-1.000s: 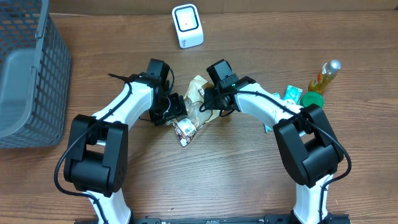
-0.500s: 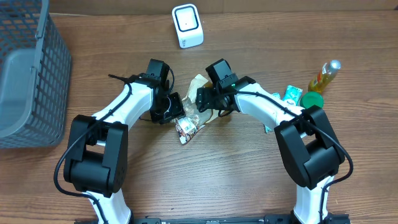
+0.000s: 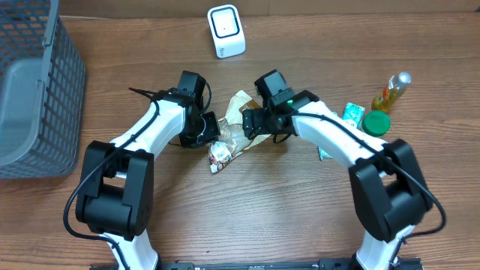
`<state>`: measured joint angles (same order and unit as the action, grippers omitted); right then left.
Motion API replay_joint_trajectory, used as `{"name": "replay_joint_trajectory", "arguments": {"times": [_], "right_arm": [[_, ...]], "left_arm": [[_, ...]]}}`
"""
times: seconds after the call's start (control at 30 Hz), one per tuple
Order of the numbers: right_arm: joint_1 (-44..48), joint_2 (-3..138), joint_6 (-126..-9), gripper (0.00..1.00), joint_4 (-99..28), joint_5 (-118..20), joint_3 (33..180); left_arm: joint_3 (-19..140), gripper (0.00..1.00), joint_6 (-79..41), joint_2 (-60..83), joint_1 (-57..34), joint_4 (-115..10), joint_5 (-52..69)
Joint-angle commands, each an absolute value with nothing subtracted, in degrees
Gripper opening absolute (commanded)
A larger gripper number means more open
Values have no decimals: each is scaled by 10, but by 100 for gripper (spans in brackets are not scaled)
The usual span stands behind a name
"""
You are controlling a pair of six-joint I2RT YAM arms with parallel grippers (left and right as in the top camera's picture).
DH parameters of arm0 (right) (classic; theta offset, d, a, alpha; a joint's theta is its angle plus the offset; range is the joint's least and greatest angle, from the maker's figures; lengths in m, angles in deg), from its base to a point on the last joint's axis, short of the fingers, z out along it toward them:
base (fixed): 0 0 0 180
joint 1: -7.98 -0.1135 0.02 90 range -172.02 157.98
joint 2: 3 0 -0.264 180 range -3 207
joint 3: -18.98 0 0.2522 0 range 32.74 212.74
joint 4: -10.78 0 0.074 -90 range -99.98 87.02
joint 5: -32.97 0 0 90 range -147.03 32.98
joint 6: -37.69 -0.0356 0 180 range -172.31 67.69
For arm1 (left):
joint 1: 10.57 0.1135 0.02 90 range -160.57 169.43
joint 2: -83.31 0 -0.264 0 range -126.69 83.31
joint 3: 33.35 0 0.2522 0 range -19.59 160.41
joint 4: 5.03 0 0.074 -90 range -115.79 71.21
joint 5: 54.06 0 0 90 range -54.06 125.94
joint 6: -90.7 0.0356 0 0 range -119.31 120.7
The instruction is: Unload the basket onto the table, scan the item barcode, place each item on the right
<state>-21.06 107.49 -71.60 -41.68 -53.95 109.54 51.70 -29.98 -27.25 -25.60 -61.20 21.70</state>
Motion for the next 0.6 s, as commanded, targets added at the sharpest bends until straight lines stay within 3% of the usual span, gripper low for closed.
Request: {"name": "replay_joint_trajectory", "arguments": {"times": [0.0, 0.3, 0.57], "right_arm": [[-183, 1043, -697, 100, -422, -555, 1094], [-134, 1045, -625, 100, -437, -447, 1093], [-128, 1045, -625, 100, -443, -447, 1092]], "left_arm": [[499, 20, -271, -289, -256, -617, 318], [499, 22, -221, -289, -256, -621, 312], [499, 9, -211, -289, -256, -634, 299]]}}
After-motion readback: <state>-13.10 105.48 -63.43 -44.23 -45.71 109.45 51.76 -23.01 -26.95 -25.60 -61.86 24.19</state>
